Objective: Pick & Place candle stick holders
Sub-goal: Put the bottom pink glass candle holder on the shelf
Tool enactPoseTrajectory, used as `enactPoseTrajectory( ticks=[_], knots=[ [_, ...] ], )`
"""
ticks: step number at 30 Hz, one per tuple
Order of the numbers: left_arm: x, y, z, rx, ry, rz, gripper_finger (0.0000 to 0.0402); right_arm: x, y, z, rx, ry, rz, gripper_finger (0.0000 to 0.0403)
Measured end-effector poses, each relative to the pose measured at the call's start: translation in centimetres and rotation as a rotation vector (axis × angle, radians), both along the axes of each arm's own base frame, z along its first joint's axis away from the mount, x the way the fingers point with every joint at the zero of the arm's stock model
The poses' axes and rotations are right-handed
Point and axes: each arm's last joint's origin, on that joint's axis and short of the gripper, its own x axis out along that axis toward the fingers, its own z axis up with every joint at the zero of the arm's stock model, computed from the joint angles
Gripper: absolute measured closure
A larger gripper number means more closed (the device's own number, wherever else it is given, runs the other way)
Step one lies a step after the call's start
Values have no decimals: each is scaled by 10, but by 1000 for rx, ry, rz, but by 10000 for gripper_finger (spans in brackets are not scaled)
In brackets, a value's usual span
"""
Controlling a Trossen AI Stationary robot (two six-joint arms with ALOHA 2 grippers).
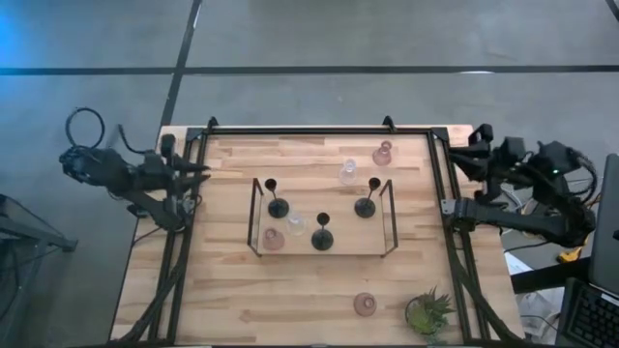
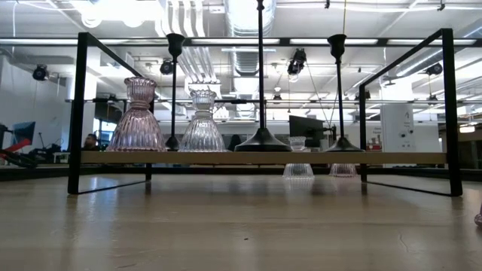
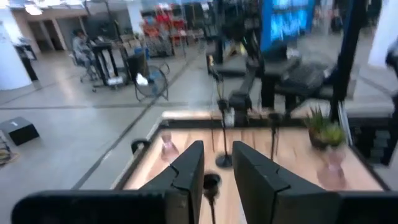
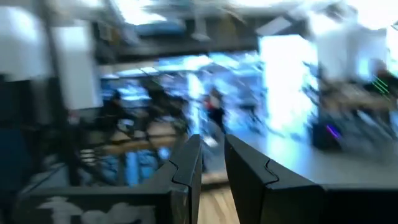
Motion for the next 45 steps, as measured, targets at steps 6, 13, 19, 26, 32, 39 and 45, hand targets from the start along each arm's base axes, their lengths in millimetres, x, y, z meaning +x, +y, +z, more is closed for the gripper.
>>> enactPoseTrajectory(
  ticks=[6,13,19,26,32,39,45],
  knots=[
    [5,-3,-16,23,49,-8,314,31,2,27,-241,-36,375,339],
    [11,-6,-24,-40,71,-27,314,79,-10,52,-234,139,446,339],
    [3,-13,-29,-92,146,-384,314,83,4,70,-285,215,583,339],
    [-26,2,-32,-24,-47,-383,314,89,19,59,-244,301,492,339],
    [-55,17,-63,-97,-139,-361,314,91,39,49,-237,340,458,339],
    [-70,28,-89,-128,-72,-234,314,92,69,45,-249,370,399,339],
    [-69,31,-90,-100,-51,-127,314,97,104,34,-253,436,291,339]
  ],
)
